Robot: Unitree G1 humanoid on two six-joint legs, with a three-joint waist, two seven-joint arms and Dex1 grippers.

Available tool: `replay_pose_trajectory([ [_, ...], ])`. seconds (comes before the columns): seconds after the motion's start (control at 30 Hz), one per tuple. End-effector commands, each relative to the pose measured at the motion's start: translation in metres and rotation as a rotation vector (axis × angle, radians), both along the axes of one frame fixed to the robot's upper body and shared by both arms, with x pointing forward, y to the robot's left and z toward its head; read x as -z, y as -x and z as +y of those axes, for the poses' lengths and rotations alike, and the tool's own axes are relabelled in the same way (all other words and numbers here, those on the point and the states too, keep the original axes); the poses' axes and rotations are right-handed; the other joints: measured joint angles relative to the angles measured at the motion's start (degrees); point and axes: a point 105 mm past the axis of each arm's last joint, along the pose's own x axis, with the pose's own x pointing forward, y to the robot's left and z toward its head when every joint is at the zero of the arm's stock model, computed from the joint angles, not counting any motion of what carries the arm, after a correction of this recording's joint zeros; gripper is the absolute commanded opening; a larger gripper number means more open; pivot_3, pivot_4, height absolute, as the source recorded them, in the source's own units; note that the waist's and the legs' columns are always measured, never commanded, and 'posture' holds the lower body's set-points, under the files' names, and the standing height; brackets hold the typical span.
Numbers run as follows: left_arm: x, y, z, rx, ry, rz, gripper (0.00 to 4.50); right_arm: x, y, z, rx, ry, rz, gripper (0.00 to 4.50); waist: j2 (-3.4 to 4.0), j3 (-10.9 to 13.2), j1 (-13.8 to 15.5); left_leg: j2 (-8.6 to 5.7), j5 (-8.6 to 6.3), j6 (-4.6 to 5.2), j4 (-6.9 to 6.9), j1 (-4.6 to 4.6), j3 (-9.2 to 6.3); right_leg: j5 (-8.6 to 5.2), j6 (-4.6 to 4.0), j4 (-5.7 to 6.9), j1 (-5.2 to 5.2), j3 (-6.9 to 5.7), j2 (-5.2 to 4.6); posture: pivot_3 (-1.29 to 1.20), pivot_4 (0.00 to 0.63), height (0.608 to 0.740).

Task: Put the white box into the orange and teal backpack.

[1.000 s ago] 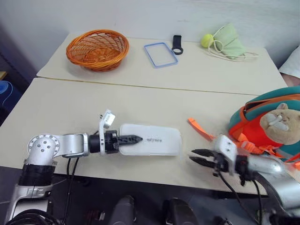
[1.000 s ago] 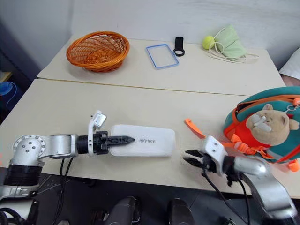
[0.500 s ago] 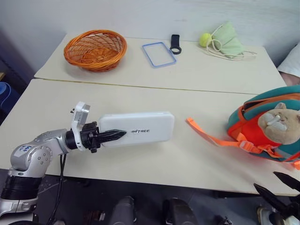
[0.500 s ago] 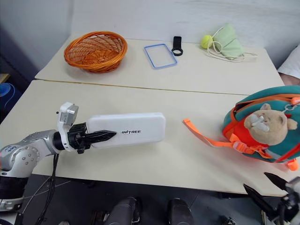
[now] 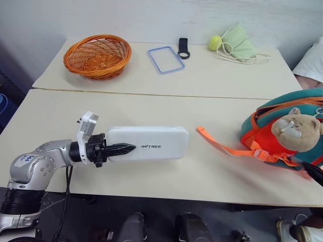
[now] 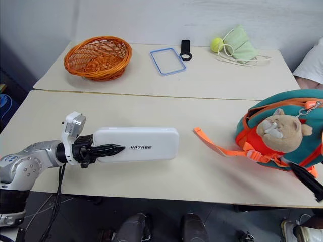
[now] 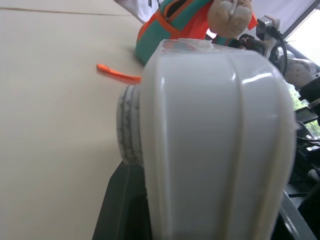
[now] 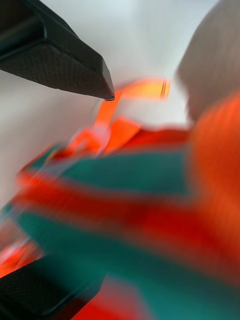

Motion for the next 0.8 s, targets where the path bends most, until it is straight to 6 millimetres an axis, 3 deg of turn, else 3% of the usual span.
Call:
replay_pose_trajectory([
  [0.03,-0.029,-0.007,0.01,-0.071,0.127,-0.051,1.19,-0.01,-0.016,0.024,-0.083,-0.022,-0.041,3.56,-0.01,0.0,0.0,-0.01,0.0,0.0,0.02,-0.02,0.0,0.0,0.01,0.01,0.0,0.0,-0.01,0.0,0.15,0.74],
  [0.2,-0.038,-0.018,0.025,-0.198,0.192,-0.033,1.19,-0.015,-0.039,0.052,-0.151,-0.083,-0.091,1.9,-0.05,0.0,-0.1,-0.03,0.04,-0.07,0.11,-0.03,-0.05,0.01,0.03,0.11,-0.02,-0.06,-0.03,0.0,0.15,0.74],
  [0.4,-0.032,-0.032,0.049,-0.38,0.213,-0.017,1.19,-0.036,-0.054,0.117,-0.399,-0.126,-0.141,0.03,-0.07,0.1,-0.5,-0.02,0.18,-0.32,0.09,0.0,-0.01,0.01,0.03,0.22,-0.07,-0.06,0.01,0.0,0.15,0.74],
  [0.53,-0.034,-0.044,0.064,-0.516,0.274,-0.02,1.19,-0.053,-0.06,0.175,-0.606,-0.188,-0.197,0.03,-0.16,0.1,-0.4,0.0,0.18,-0.33,0.09,-0.01,-0.06,0.01,0.03,0.25,-0.1,-0.08,0.0,0.0,0.15,0.74],
  [0.67,-0.018,-0.053,0.075,-0.625,0.216,0.039,1.19,-0.059,-0.048,0.233,-0.862,-0.245,-0.161,0.03,-0.22,0.1,-0.5,0.0,0.22,-0.41,0.06,-0.07,-0.04,0.01,0.03,0.32,-0.26,-0.08,0.01,0.0,0.15,0.74],
  [0.8,-0.02,-0.052,0.083,-0.673,0.235,0.027,1.19,-0.061,-0.025,0.258,-1.06,-0.264,-0.077,0.03,-0.24,0.2,-0.3,0.0,0.23,-0.42,0.07,-0.26,-0.05,0.01,0.02,0.33,-0.41,-0.1,0.0,0.0,0.15,0.74],
])
